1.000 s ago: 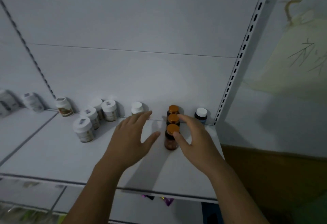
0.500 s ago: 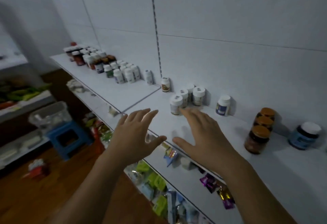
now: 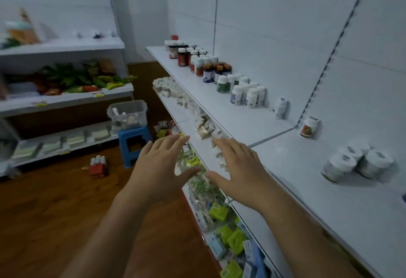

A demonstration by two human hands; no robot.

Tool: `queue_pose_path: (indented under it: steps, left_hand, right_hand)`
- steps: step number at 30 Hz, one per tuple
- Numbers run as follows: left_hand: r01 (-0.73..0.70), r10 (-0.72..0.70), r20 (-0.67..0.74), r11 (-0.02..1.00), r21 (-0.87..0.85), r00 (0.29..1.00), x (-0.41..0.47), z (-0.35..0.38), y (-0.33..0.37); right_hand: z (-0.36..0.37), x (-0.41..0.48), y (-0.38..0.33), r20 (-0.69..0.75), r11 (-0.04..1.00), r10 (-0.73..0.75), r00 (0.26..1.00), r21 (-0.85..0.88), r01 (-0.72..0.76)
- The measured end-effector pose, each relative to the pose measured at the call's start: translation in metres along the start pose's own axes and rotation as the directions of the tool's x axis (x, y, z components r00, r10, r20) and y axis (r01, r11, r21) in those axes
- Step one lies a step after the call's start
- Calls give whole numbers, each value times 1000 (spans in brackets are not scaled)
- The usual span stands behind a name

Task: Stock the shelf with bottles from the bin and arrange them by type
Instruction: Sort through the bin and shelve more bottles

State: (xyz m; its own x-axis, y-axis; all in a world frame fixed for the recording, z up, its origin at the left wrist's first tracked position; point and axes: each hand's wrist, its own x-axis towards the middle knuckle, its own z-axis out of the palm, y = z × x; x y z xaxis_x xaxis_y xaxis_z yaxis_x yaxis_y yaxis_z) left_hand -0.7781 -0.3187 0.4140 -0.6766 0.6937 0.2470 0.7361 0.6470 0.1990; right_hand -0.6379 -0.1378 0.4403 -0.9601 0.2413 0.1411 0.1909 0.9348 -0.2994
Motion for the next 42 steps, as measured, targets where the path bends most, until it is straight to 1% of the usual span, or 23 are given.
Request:
queue_pose_path:
  steps: [4,9,15,21,26,31,36,42]
  left_hand:
    - [94,-94,-17,996,-6,995,16,-16,-81]
    - [199,-198,-34,980,8,980,30,-30,-173]
    - [297,-296,-54,955,12,954,49,-29,-254]
    - [363,-362,-37,931,33,932,87,-15,-319]
    - [403,-399,-64,912,80,915,148,-6,-364]
    - [466,-462,-61,881,80,885,212,1,-402]
    - [475,-471,-62,877,76,880,266,3,-439]
    - [470,-466,-73,881,52,882,326,18,-520]
  right_hand:
    - [31,75,-51,43,999,-25,999,25,24]
    - [67,156,-109,65,994,-103,993,49,100]
    - [111,238,-145,135,982,-187,973,62,180]
    - [151,330,-163,169,959,-273,947,122,255]
    - [178,418,-159,173,932,-356,918,136,335]
    - [191,506,-148,182,914,-393,901,185,361]
    - [201,585,-148,192,905,-411,891,205,373]
    - [230,676,-173,206,901,-423,883,199,385]
